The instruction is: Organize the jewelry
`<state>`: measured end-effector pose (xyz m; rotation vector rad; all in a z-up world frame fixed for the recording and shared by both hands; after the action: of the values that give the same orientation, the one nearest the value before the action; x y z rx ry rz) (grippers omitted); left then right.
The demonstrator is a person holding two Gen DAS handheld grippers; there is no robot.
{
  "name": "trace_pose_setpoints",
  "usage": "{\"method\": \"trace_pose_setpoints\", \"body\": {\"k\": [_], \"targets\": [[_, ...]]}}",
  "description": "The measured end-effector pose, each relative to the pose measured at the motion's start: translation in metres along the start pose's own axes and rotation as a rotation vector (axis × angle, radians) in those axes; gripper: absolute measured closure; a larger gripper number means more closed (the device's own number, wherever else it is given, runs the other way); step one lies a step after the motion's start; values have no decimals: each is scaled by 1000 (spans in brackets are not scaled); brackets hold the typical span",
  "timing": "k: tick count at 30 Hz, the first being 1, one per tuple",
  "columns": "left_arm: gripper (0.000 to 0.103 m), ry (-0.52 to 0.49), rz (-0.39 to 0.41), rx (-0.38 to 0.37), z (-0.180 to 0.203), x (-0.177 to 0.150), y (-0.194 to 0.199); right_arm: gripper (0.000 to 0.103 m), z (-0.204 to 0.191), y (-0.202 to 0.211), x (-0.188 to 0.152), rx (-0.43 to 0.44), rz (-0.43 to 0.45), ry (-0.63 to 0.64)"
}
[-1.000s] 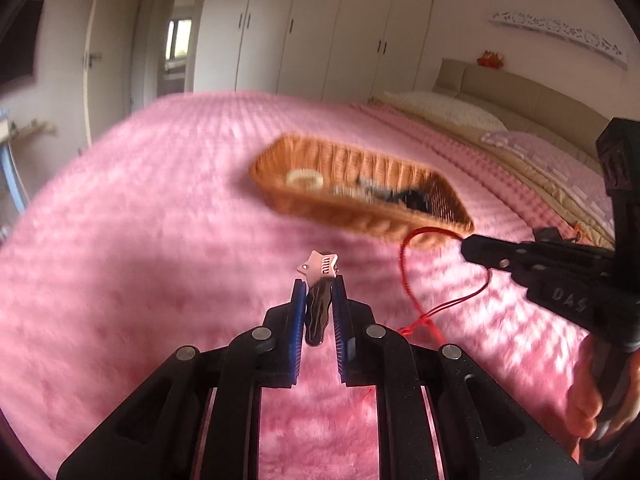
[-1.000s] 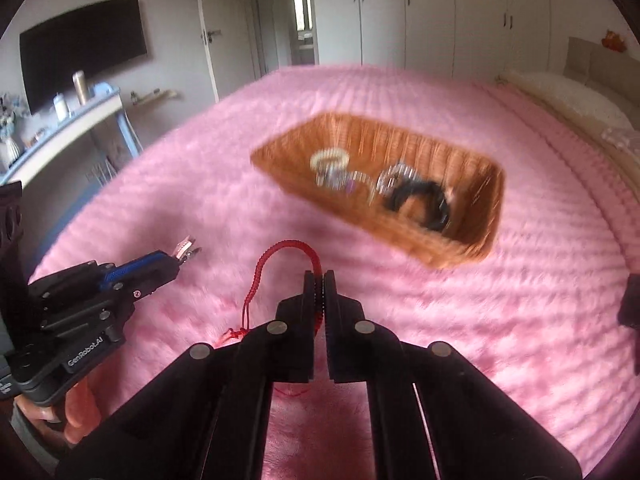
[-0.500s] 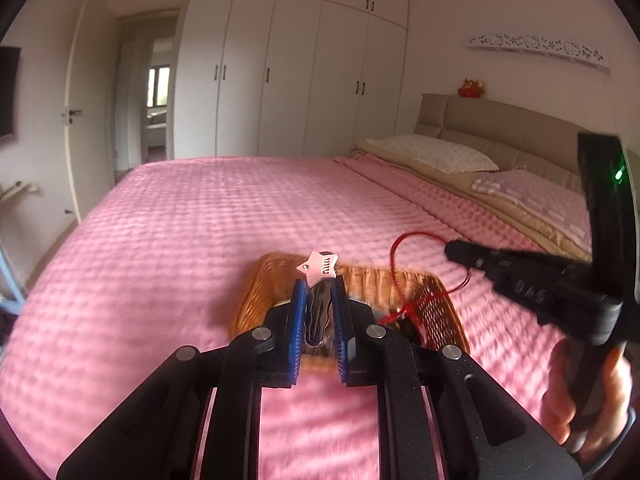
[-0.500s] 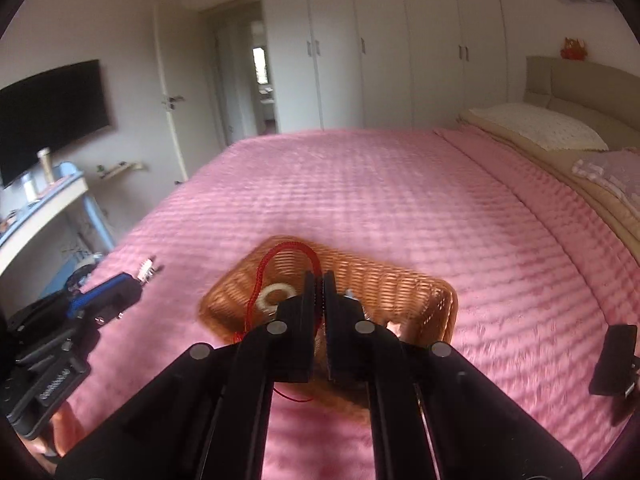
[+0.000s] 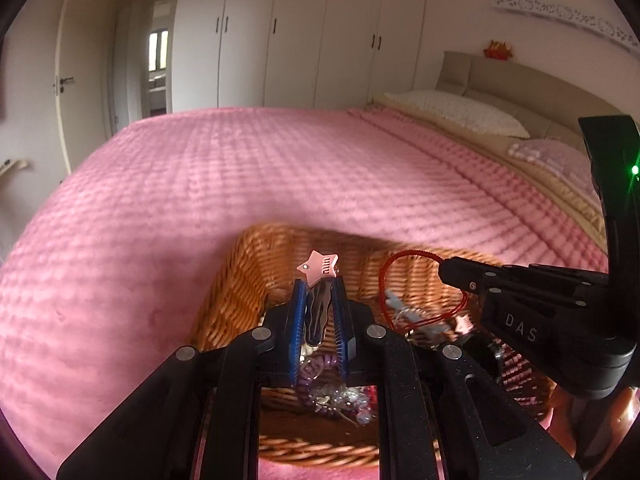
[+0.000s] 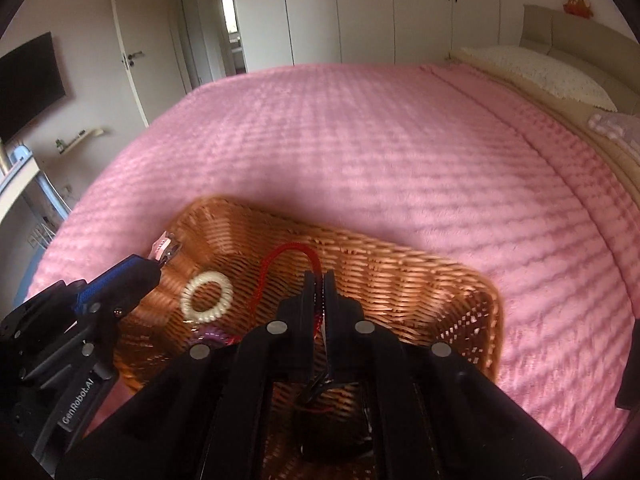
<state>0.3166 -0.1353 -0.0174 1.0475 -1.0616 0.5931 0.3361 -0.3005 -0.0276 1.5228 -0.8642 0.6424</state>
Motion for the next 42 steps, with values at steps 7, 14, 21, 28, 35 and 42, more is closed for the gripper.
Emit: {"method": "trace_pose_setpoints", "body": {"k": [7,14,21,28,35,42], "targets": [[84,0,-35,-8,-4,-9,-12,100,3,-13,-7,-5,-27,-11],[59,36,20,-49,-2,2,18,94,6,5,-11,13,-23,-17],[44,37,107,-64,12,17,86,60,-6,78,-10,54,57,25],[32,27,223,-20,23,11,179,37,-19,174,-24,83,237,72],[28,-10,329,81,36,-14,249,34,-19,246,-57,39,411,80],[28,5,370,137,46,-40,287,33,-19,280,-87,5,462,71]]}}
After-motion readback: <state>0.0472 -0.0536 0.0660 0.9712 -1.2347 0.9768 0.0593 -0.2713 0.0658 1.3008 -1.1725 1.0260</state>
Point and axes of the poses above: each gripper's, at about its wrist camera, not at the fingertips, and y roughly against the way its jaws point, z to its right, x to its top, the point moved 3 cm from there along -y, roughly the way its jaws point, and after that the axes turned 12 degrees about z, right-handed, at the moved point
